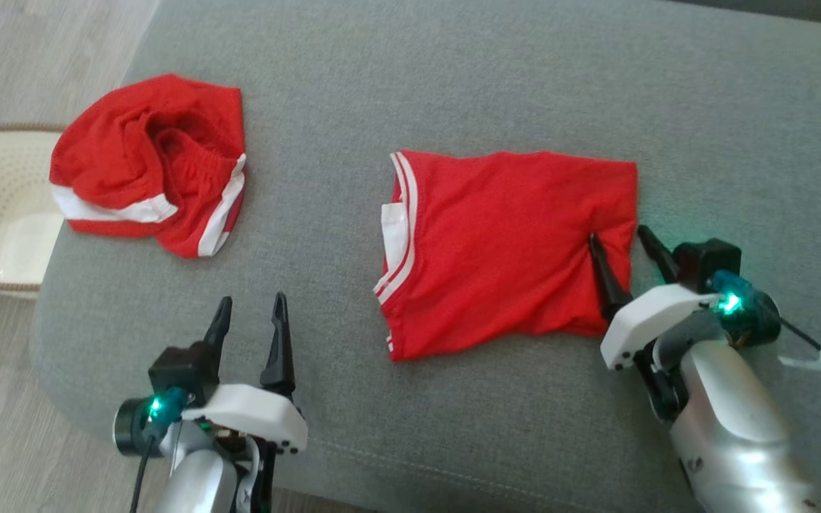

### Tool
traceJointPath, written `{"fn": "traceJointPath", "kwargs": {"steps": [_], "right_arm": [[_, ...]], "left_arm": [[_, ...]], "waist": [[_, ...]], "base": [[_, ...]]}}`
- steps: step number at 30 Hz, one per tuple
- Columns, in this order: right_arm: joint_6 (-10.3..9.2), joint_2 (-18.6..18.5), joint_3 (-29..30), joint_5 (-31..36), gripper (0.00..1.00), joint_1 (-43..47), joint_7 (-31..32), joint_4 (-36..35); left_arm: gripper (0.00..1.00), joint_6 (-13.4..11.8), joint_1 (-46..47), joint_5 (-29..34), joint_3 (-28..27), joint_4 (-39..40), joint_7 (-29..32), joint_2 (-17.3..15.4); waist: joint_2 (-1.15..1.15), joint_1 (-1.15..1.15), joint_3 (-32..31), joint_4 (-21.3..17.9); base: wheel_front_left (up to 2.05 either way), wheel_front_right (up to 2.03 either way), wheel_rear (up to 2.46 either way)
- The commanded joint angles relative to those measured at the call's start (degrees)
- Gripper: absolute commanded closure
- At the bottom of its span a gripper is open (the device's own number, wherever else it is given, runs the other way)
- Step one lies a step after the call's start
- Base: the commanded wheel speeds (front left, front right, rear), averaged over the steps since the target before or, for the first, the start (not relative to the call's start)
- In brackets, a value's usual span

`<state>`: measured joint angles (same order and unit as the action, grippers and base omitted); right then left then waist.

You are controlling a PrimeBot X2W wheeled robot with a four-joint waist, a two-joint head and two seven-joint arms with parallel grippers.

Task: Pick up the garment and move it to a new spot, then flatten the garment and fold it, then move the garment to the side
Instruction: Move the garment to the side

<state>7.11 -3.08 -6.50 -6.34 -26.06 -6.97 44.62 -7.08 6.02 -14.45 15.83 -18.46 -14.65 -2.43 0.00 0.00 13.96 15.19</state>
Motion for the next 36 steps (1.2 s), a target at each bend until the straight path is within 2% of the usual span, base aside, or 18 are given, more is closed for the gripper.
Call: {"fn": "traceJointPath", "kwargs": {"steps": [1,3,7,11,22,23,24,25,32,36], "right_arm": [[0.37,0.20,-1.49,-0.20,0.15,-1.25,0.54,-0.38],[0.37,0.20,-2.32,-0.93,1.00,-1.64,0.65,0.45],[0.37,0.20,-3.90,-2.67,1.00,-2.02,-0.42,1.13],[0.37,0.20,-4.75,-4.33,1.00,-2.38,-2.08,1.51],[0.37,0.20,-10.63,-10.16,1.00,-2.44,-3.81,0.54],[0.37,0.20,-10.63,-10.16,1.00,-2.44,-3.81,0.54],[0.37,0.20,-11.71,-11.03,1.00,-2.30,-3.97,0.04],[0.37,0.20,-11.71,-11.03,1.00,-2.30,-3.97,0.04],[0.37,0.20,-14.46,-13.84,1.00,-1.26,-4.70,-1.47],[0.37,0.20,-15.12,-14.67,1.00,-0.47,-5.30,-1.72]], "left_arm": [[0.00,-0.25,1.95,-0.24,-1.70,2.07,-0.35,-0.44],[0.00,-0.34,2.19,-0.34,-1.70,2.19,-0.35,-0.44],[0.00,-0.21,2.53,-0.08,-1.48,2.25,-0.35,-0.44],[0.00,0.19,2.54,0.61,-1.60,2.05,-0.35,-0.44],[0.00,2.26,3.93,4.19,-2.11,1.36,-0.35,-0.44],[0.00,2.26,3.93,4.19,-2.11,1.36,-0.35,-0.44],[0.00,2.65,4.31,4.72,-2.30,1.34,-0.35,-0.44],[0.00,2.65,4.31,4.72,-2.30,1.34,-0.35,-0.44],[0.00,4.17,5.12,6.74,-3.05,0.94,-0.35,-0.45],[0.00,4.83,5.27,7.61,-3.02,1.21,-0.35,-0.45]], "waist": [[0.00,0.00,0.52,0.24],[0.00,0.00,0.77,-0.07],[0.00,0.00,0.60,-1.81],[0.00,0.00,-0.17,-5.91],[0.00,0.00,-1.05,-26.55],[0.00,0.00,-1.05,-26.55],[0.00,0.00,-0.89,-30.20],[0.00,0.00,-0.89,-30.20],[0.00,0.00,0.07,-40.18],[0.00,0.00,0.53,-43.13]], "base": [[0.00,0.00,0.00],[0.00,0.00,0.00],[0.00,0.00,0.00],[0.00,0.00,0.00],[0.00,0.00,0.00],[0.00,0.00,0.00],[0.00,0.00,0.00],[0.00,0.00,0.00],[0.00,0.00,0.00],[0.00,0.00,0.00]]}}
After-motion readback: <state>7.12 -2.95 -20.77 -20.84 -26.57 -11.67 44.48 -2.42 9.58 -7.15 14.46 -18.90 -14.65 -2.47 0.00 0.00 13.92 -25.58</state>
